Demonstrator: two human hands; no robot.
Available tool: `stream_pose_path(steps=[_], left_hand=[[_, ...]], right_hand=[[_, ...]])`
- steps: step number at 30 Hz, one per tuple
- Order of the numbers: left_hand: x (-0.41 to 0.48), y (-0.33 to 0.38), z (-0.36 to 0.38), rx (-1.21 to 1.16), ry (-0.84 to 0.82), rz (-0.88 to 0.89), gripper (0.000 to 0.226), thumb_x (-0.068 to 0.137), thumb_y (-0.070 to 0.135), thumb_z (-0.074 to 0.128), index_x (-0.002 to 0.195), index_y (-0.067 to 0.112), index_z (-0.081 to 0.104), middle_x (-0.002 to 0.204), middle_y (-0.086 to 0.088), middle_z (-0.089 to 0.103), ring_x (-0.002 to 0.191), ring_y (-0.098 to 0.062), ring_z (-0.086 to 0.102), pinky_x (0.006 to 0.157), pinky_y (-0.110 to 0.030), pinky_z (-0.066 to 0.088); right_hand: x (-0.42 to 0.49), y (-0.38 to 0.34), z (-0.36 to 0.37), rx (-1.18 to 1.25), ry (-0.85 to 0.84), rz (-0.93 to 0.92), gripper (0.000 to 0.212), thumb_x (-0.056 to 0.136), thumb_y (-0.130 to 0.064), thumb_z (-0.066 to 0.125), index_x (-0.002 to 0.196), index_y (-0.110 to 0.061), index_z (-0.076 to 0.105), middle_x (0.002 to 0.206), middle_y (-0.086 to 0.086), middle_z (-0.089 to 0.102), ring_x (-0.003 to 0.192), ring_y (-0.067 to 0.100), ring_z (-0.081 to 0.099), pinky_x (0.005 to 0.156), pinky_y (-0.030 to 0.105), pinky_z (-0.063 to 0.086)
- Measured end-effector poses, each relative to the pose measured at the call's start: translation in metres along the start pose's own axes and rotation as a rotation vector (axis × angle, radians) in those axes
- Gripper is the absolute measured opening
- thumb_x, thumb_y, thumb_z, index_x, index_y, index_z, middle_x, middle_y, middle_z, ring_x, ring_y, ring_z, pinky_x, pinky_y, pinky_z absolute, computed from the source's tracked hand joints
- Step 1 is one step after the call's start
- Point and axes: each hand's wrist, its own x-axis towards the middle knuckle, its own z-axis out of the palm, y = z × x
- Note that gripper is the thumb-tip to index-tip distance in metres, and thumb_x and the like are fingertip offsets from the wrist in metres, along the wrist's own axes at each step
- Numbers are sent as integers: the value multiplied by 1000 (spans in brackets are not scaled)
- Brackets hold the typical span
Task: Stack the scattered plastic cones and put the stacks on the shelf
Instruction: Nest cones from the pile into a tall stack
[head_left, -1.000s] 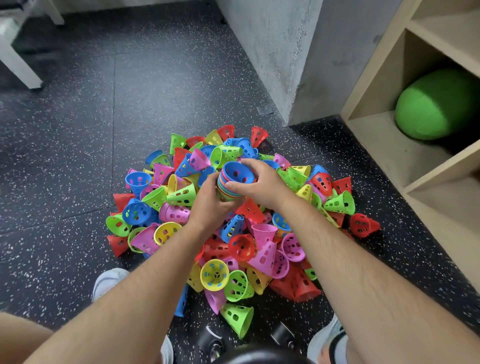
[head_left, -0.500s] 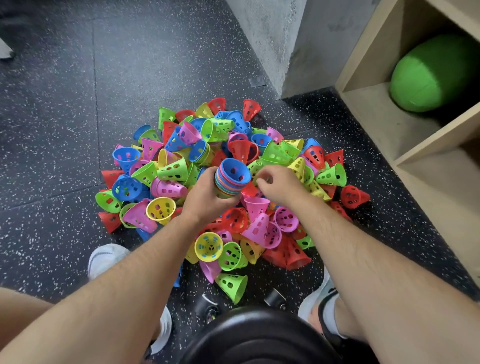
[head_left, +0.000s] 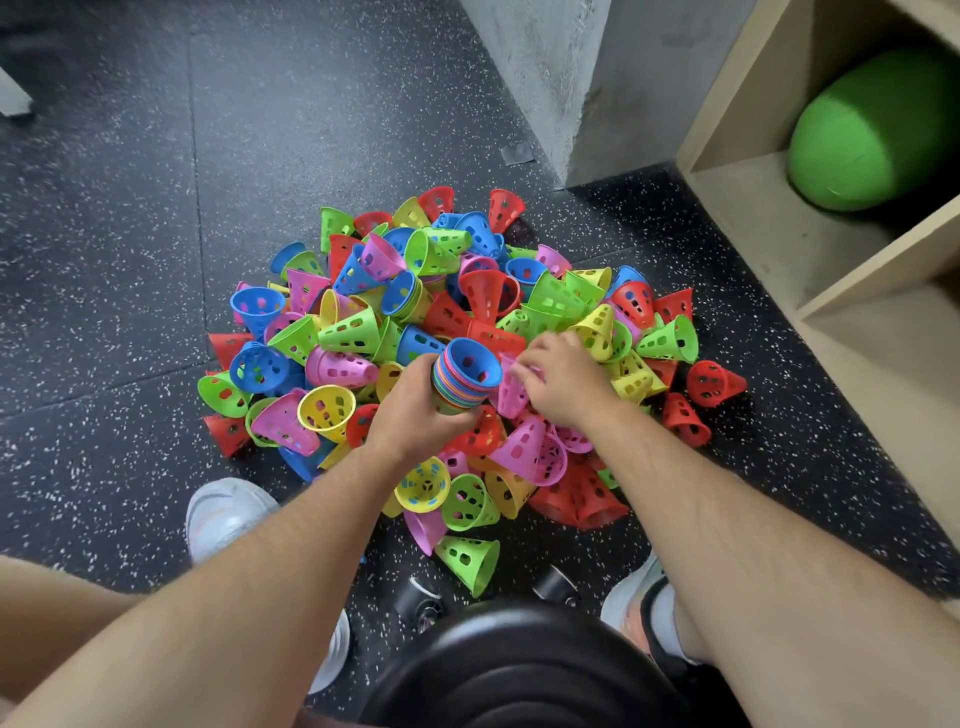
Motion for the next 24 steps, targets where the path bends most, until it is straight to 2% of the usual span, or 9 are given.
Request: stream_pose_path(steps=[2,5,7,9,11,14,19,22,24], left_hand=[[2,-1,0,3,15,-13,61,74,51,84,123,32,54,107,15,61,95,4,62,74,-19,49],[1,0,2,-6,16,-19,55,74,50,83,117,38,51,106,16,60,92,6,61,71,-17,47],[1,0,4,-1,12,-30,55,74,49,84,116,38,49,106,15,60,90,5,61,70,-19,48],[1,0,5,3,13,-44,56,72,50,83,115,39,49,104,15,61,88,4,62,69,-19,48],[1,0,6,-1,20,-57,57,71,52,83,115,39,49,102,15,62,85,5,63,67,-19,49],[2,-1,6,-11,33,-66,58,72,51,85,116,36,50,101,15,63,83,2,64,67,-20,51],[-1,-4,3,30,10,-42,59,72,53,84,117,35,50,103,16,61,90,2,62,69,-22,49],[-6,-10,4,59,-43,-23,60,72,50,85,119,31,53,102,17,60,90,2,62,73,-26,50],[-11,-14,6,80,-68,-18,63,71,48,85,121,27,55,104,15,62,91,-5,64,77,-31,54]], right_hand=[[1,-2,-11,150,134,-12,26,100,-37,52,108,-22,71,114,1,56,113,24,48,98,39,44],[2,-14,-22,337,315,-68,22,100,-28,56,109,-15,71,111,4,57,104,23,58,91,40,49],[0,-23,-26,374,433,-151,21,100,-23,58,109,-10,71,113,7,60,104,22,59,91,39,50],[-2,-30,-24,373,484,-197,20,99,-22,60,109,-9,72,124,12,58,112,21,57,96,32,48],[-6,-32,-21,376,444,-185,22,99,-24,60,111,-11,72,135,14,53,120,22,55,99,29,46],[-14,-28,-13,304,301,-207,27,99,-30,59,118,-16,71,130,8,60,120,24,57,102,39,47],[-29,-3,-4,197,196,-87,40,100,-42,51,131,-17,57,126,0,60,120,19,52,103,39,43],[-46,14,7,-48,34,-116,64,88,-67,52,132,-21,52,124,-2,57,120,19,50,101,37,43],[-56,17,16,-163,-60,-168,85,74,-85,49,135,-26,48,125,-3,54,119,20,50,103,37,41]])
